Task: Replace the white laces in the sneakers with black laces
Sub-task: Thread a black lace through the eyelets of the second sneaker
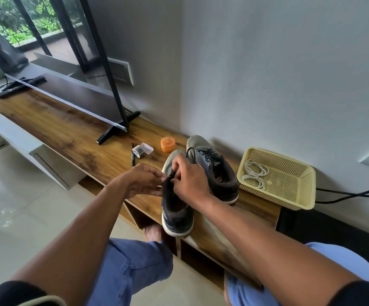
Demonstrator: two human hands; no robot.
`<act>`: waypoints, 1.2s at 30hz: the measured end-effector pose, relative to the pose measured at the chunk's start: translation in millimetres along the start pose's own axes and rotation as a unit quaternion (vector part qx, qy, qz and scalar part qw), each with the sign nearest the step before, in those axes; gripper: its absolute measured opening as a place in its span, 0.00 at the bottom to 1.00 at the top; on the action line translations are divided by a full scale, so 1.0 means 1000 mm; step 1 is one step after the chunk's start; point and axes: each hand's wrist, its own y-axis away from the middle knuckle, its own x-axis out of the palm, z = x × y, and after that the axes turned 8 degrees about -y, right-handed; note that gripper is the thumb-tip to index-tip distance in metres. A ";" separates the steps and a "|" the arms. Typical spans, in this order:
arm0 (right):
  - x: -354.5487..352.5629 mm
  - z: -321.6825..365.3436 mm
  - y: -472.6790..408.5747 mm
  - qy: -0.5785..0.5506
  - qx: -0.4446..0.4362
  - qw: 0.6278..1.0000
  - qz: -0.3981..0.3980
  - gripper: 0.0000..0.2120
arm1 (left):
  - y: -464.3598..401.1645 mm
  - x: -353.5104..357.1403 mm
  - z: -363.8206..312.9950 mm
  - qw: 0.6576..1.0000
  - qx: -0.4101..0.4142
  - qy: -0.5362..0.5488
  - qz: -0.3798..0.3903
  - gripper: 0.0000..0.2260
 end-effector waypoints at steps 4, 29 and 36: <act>0.001 -0.005 -0.002 -0.021 0.006 1.000 0.000 0.21 | -0.002 0.001 0.001 1.000 0.007 -0.007 -0.002 0.09; -0.017 0.001 -0.010 0.143 0.009 0.987 0.075 0.20 | 0.003 -0.019 -0.017 0.938 0.107 0.265 -0.196 0.14; -0.023 -0.008 -0.008 0.159 0.016 0.984 0.085 0.23 | -0.002 -0.010 -0.002 0.858 0.133 -0.476 -0.138 0.11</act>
